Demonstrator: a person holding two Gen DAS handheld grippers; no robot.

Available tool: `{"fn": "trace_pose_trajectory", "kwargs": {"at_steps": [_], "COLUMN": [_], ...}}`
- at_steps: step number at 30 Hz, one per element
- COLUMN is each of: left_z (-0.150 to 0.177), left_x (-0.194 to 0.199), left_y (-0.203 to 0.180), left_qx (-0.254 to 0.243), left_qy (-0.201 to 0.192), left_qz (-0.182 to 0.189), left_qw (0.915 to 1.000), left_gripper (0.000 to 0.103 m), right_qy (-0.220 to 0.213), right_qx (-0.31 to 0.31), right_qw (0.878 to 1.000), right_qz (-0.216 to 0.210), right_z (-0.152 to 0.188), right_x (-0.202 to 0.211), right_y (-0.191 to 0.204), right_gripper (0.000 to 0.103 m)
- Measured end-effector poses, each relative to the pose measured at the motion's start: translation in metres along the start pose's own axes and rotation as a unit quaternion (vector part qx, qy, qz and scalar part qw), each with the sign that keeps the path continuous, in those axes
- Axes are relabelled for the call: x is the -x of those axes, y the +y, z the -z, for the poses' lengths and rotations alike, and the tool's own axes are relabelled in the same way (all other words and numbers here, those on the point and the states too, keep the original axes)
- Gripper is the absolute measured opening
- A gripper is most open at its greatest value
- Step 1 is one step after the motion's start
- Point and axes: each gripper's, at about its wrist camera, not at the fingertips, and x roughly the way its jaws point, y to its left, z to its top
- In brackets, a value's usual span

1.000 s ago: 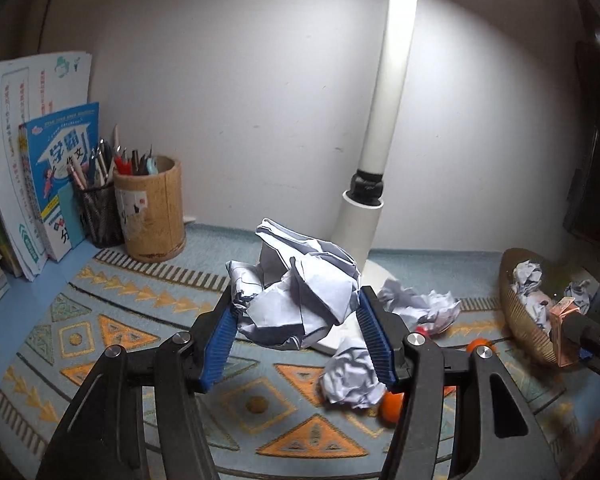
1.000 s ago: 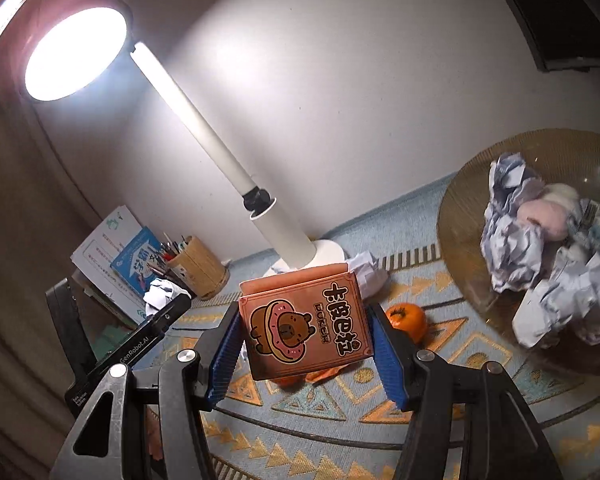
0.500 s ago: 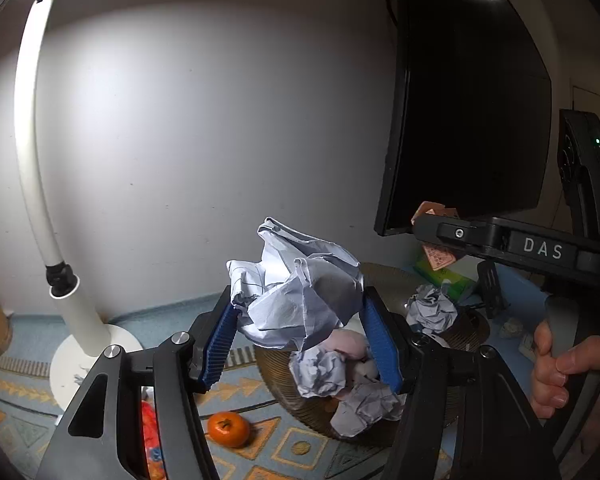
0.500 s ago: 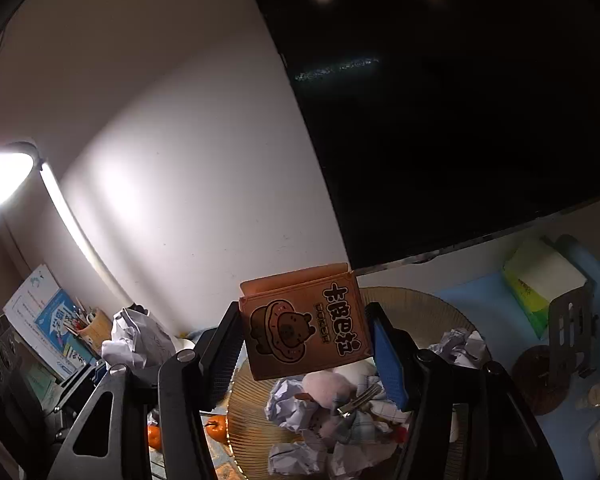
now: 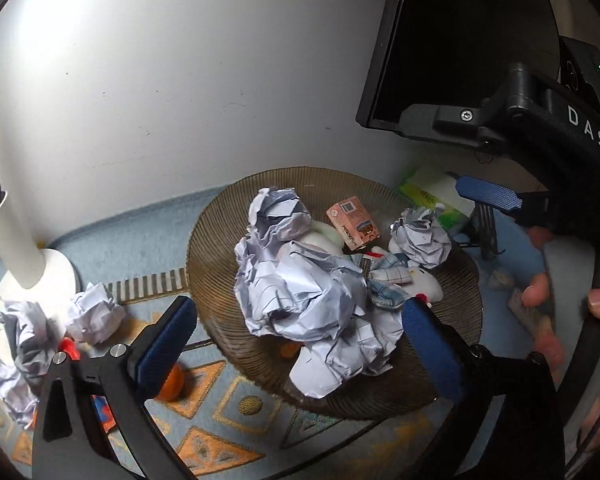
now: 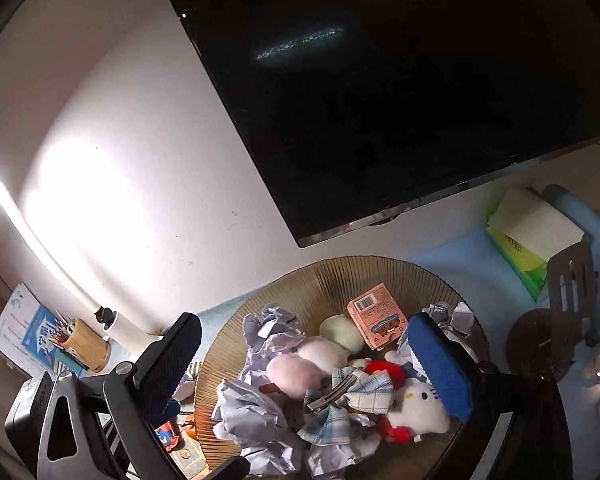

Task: Organize objects
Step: 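Move both tools back over the red snack packet and paper balls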

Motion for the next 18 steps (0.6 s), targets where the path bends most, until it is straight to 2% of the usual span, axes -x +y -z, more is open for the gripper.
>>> {"fn": "trace_pose_trajectory", "kwargs": {"at_steps": [3,10,15,18], "left_z": [0.004,0.012,0.05,0.076], "left_x": [0.02,0.089,0.111,0.111], "left_y": [0.016,0.073,0.142,0.187], "left_qx": [0.007,0.021,0.041,0.081], "left_qy": [-0.003,-0.02,0.014,0.041], "left_qz": [-0.01,-0.073,-0.153,-0.145], "left_qw": [0.9999,0.9969,0.9874,0.9852], "left_gripper": [0.103,0.103,0.103,0.103], "right_qy": [-0.001,-0.002,0.033,0.076], "right_qx": [0.012,0.069,0.121,0.173], "right_qw": [1.0,0.997,0.991,0.981], "right_qz": [-0.004,-0.027,-0.045,-0.045], "right_z": [0.005,0.024,0.078,0.125], "right_x": [0.011,0.037,0.026,0.002], "right_y": [0.022,0.075,0.118,0.145], "right_gripper": [0.103,0.103,0.103,0.103]}}
